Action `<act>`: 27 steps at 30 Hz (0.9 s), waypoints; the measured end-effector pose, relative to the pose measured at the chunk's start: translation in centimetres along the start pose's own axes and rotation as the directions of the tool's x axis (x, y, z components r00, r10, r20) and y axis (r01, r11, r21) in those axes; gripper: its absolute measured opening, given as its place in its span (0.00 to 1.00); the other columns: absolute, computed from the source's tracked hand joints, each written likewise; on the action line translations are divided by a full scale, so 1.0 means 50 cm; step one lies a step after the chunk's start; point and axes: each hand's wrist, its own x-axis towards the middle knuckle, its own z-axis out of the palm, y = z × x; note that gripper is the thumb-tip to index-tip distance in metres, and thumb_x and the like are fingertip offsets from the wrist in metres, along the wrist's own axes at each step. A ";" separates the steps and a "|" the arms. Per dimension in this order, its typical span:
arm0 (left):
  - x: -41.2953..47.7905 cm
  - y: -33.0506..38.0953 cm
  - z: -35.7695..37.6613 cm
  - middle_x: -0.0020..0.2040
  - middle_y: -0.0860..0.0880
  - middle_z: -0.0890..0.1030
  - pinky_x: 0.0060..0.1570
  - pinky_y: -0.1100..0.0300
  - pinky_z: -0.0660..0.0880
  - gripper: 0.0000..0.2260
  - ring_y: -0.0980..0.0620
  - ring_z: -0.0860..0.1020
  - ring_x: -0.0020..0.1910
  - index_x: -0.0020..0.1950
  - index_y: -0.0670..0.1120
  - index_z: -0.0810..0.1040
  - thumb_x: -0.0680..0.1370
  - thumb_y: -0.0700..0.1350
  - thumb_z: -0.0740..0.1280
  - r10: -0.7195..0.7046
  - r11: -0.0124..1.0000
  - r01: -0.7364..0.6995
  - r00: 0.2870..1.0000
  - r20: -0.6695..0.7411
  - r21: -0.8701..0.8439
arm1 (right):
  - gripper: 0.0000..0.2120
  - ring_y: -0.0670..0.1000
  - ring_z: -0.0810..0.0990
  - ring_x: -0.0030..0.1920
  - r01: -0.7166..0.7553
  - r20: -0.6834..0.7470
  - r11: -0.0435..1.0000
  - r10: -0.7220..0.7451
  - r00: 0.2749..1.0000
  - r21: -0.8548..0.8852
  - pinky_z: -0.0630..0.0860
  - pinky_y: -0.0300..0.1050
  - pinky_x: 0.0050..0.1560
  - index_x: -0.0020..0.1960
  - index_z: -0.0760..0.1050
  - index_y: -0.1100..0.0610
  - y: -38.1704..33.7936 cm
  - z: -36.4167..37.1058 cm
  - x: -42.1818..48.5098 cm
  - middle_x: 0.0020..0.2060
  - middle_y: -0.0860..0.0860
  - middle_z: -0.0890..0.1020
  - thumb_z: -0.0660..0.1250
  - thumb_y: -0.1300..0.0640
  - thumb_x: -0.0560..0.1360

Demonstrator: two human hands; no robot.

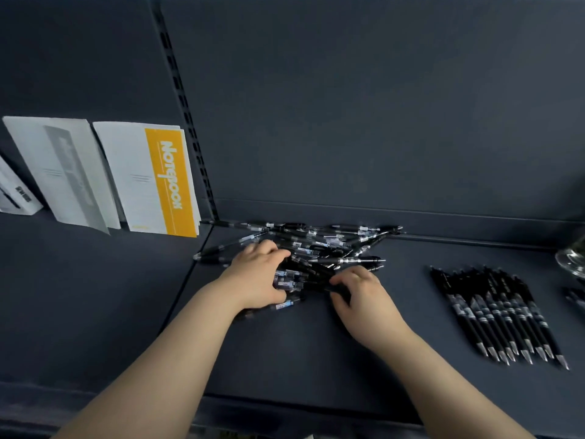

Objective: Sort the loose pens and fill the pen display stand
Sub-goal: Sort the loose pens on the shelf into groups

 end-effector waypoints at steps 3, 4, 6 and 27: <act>0.013 -0.013 0.000 0.67 0.52 0.65 0.66 0.55 0.62 0.25 0.49 0.61 0.68 0.70 0.53 0.65 0.74 0.56 0.65 0.050 0.999 -0.050 0.997 -0.063 -0.001 | 0.13 0.50 0.71 0.60 -0.029 -0.019 1.000 0.029 0.999 -0.004 0.66 0.34 0.50 0.60 0.75 0.54 -0.003 0.004 0.002 0.58 0.48 0.73 0.63 0.55 0.76; 0.016 -0.016 -0.001 0.66 0.52 0.66 0.66 0.55 0.63 0.24 0.50 0.62 0.68 0.69 0.52 0.66 0.75 0.57 0.65 0.063 0.998 -0.063 0.997 -0.055 -0.007 | 0.14 0.51 0.72 0.59 -0.038 -0.023 0.999 0.038 0.999 -0.004 0.66 0.34 0.50 0.60 0.75 0.54 -0.004 0.004 0.001 0.58 0.48 0.73 0.63 0.55 0.76; 0.020 -0.017 -0.001 0.66 0.52 0.66 0.63 0.55 0.64 0.21 0.50 0.63 0.66 0.67 0.51 0.66 0.76 0.55 0.64 0.075 0.997 -0.075 0.997 -0.010 -0.019 | 0.13 0.50 0.73 0.57 -0.052 -0.031 0.999 0.051 0.998 -0.002 0.65 0.34 0.49 0.60 0.75 0.54 -0.004 0.006 0.000 0.58 0.48 0.72 0.64 0.55 0.76; 0.016 0.094 -0.127 0.34 0.52 0.70 0.39 0.58 0.68 0.07 0.53 0.70 0.35 0.41 0.50 0.69 0.76 0.46 0.65 -0.224 0.633 -0.318 0.797 -0.560 -0.706 | 0.13 0.40 0.74 0.54 -0.003 -0.085 0.949 0.031 0.996 0.315 0.67 0.27 0.55 0.59 0.74 0.48 0.025 -0.082 -0.041 0.55 0.42 0.74 0.65 0.56 0.75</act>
